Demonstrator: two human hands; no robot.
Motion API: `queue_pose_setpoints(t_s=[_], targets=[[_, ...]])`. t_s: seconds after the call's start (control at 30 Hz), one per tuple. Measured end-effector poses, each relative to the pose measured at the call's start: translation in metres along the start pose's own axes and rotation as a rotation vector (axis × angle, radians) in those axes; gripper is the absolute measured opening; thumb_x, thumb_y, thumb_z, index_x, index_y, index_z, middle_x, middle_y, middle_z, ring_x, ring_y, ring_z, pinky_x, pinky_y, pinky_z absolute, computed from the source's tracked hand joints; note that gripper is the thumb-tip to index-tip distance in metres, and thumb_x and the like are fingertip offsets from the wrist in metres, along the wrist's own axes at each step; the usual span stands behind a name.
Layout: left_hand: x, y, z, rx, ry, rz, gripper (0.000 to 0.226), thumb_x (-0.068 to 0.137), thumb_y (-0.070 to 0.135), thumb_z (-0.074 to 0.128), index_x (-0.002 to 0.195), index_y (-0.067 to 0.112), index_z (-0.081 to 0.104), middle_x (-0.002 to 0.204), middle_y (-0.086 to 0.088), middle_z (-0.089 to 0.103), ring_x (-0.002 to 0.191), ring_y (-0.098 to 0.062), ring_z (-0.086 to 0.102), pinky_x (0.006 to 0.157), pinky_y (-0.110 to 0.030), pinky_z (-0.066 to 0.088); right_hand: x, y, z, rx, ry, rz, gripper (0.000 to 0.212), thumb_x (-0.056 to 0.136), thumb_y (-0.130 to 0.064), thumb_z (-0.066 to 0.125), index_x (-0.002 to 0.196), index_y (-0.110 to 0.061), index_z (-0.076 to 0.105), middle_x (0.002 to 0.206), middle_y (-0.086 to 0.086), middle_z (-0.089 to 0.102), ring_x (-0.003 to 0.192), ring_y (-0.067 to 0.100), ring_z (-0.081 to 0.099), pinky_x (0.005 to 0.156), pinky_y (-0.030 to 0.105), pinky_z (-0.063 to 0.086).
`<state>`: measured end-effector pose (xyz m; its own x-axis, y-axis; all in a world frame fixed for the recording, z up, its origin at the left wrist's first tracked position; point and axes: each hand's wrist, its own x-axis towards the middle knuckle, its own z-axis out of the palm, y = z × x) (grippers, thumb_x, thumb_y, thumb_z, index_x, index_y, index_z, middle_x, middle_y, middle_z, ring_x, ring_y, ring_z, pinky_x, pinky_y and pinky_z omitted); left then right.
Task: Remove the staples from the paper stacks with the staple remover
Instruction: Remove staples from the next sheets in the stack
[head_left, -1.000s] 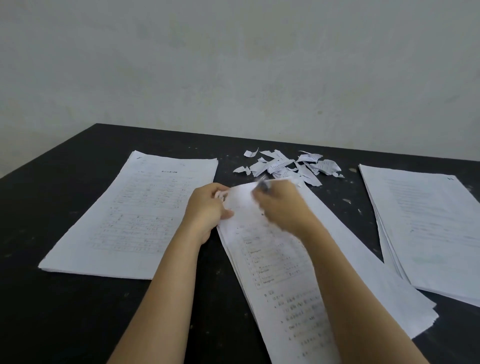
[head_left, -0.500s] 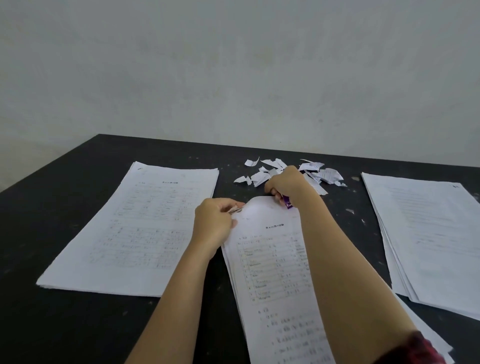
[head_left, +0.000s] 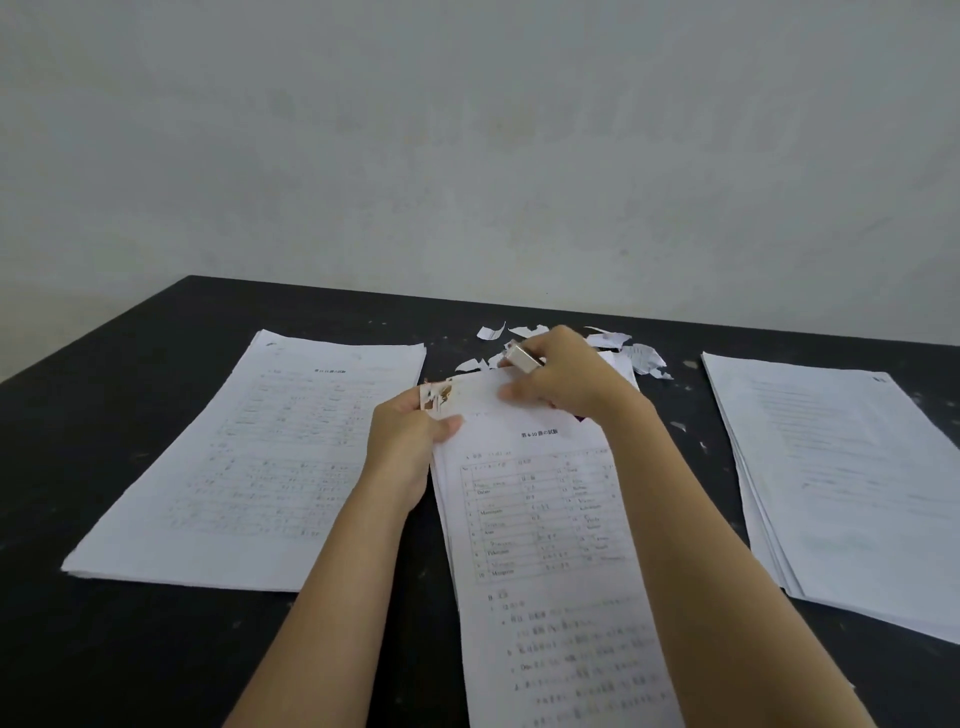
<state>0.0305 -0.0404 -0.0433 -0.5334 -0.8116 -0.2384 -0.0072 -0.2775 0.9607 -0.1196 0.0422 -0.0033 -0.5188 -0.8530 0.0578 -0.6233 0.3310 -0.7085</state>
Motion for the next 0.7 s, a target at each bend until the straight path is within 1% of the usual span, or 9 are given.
queue_pose_setpoints(t_s=[0.1, 0.17, 0.23, 0.33, 0.47, 0.53, 0.6, 0.67, 0.7], targets=[[-0.003, 0.0, 0.003, 0.047, -0.001, 0.038, 0.025, 0.086, -0.006, 0.055, 0.1, 0.012, 0.066, 0.098, -0.006, 0.07, 0.089, -0.025, 0.066, 0.082, -0.039, 0.055, -0.002, -0.004, 0.004, -0.04, 0.058, -0.086, 0.016, 0.075, -0.008, 0.069, 0.075, 0.005, 0.06, 0.064, 0.005, 0.049, 0.056, 0.018, 0.042, 0.051, 0.023, 0.034], [-0.005, 0.0, 0.006, 0.087, -0.024, 0.061, 0.02, 0.091, 0.002, 0.052, 0.102, 0.014, 0.064, 0.097, -0.006, 0.069, 0.088, -0.024, 0.066, 0.079, -0.037, 0.054, -0.004, -0.003, 0.007, -0.054, 0.079, -0.143, 0.017, 0.077, -0.006, 0.067, 0.067, 0.002, 0.054, 0.06, 0.001, 0.043, 0.059, 0.02, 0.039, 0.056, 0.027, 0.031], [-0.007, 0.001, 0.008, 0.119, -0.038, 0.085, 0.018, 0.091, 0.005, 0.053, 0.103, 0.016, 0.062, 0.098, -0.005, 0.069, 0.085, -0.022, 0.066, 0.072, -0.033, 0.054, -0.004, -0.001, 0.009, -0.088, 0.091, -0.185, 0.018, 0.079, -0.007, 0.064, 0.069, 0.004, 0.054, 0.058, 0.002, 0.042, 0.058, 0.02, 0.037, 0.055, 0.028, 0.03], [-0.007, 0.001, 0.01, 0.163, -0.02, 0.107, 0.017, 0.091, 0.007, 0.055, 0.103, 0.017, 0.063, 0.098, -0.005, 0.069, 0.086, -0.022, 0.067, 0.071, -0.035, 0.056, -0.005, -0.002, 0.012, -0.127, 0.114, -0.255, 0.017, 0.082, -0.009, 0.062, 0.072, 0.004, 0.059, 0.051, -0.002, 0.04, 0.049, 0.012, 0.033, 0.045, 0.015, 0.028], [-0.008, -0.001, 0.013, 0.159, -0.031, 0.146, 0.017, 0.091, 0.012, 0.056, 0.087, 0.026, 0.066, 0.088, 0.0, 0.07, 0.082, -0.018, 0.066, 0.069, -0.029, 0.052, -0.006, -0.007, 0.023, -0.147, 0.094, -0.335, 0.036, 0.083, -0.011, 0.061, 0.053, -0.012, 0.042, 0.049, -0.003, 0.037, 0.046, 0.01, 0.03, 0.045, 0.017, 0.028], [-0.009, -0.001, 0.013, 0.157, -0.029, 0.155, 0.015, 0.091, 0.02, 0.058, 0.081, 0.028, 0.066, 0.083, -0.001, 0.069, 0.078, -0.017, 0.064, 0.07, -0.03, 0.05, -0.006, -0.007, 0.029, -0.161, 0.085, -0.347, 0.028, 0.081, -0.009, 0.06, 0.057, -0.005, 0.047, 0.056, 0.005, 0.047, 0.052, 0.017, 0.04, 0.05, 0.027, 0.032], [-0.008, -0.001, 0.013, 0.147, -0.022, 0.152, 0.013, 0.091, 0.021, 0.058, 0.081, 0.023, 0.066, 0.084, -0.006, 0.069, 0.078, -0.021, 0.063, 0.071, -0.034, 0.049, -0.005, -0.006, 0.032, -0.149, 0.062, -0.36, 0.014, 0.08, -0.008, 0.061, 0.074, 0.004, 0.062, 0.081, 0.012, 0.062, 0.072, 0.024, 0.056, 0.064, 0.038, 0.044], [-0.007, -0.001, 0.012, 0.143, 0.001, 0.149, 0.013, 0.091, 0.014, 0.057, 0.085, 0.021, 0.066, 0.086, -0.006, 0.069, 0.079, -0.022, 0.063, 0.07, -0.034, 0.049, -0.004, -0.005, 0.032, -0.151, 0.008, -0.357, 0.019, 0.083, -0.013, 0.063, 0.096, -0.001, 0.07, 0.105, 0.003, 0.059, 0.091, 0.018, 0.057, 0.076, 0.027, 0.044], [-0.006, -0.002, 0.012, 0.144, 0.018, 0.144, 0.015, 0.091, 0.011, 0.056, 0.087, 0.02, 0.066, 0.088, -0.005, 0.069, 0.08, -0.022, 0.064, 0.071, -0.033, 0.051, -0.003, -0.003, 0.031, -0.148, 0.003, -0.343, 0.023, 0.084, -0.015, 0.063, 0.104, -0.004, 0.069, 0.108, -0.003, 0.053, 0.095, 0.012, 0.054, 0.078, 0.021, 0.04]])
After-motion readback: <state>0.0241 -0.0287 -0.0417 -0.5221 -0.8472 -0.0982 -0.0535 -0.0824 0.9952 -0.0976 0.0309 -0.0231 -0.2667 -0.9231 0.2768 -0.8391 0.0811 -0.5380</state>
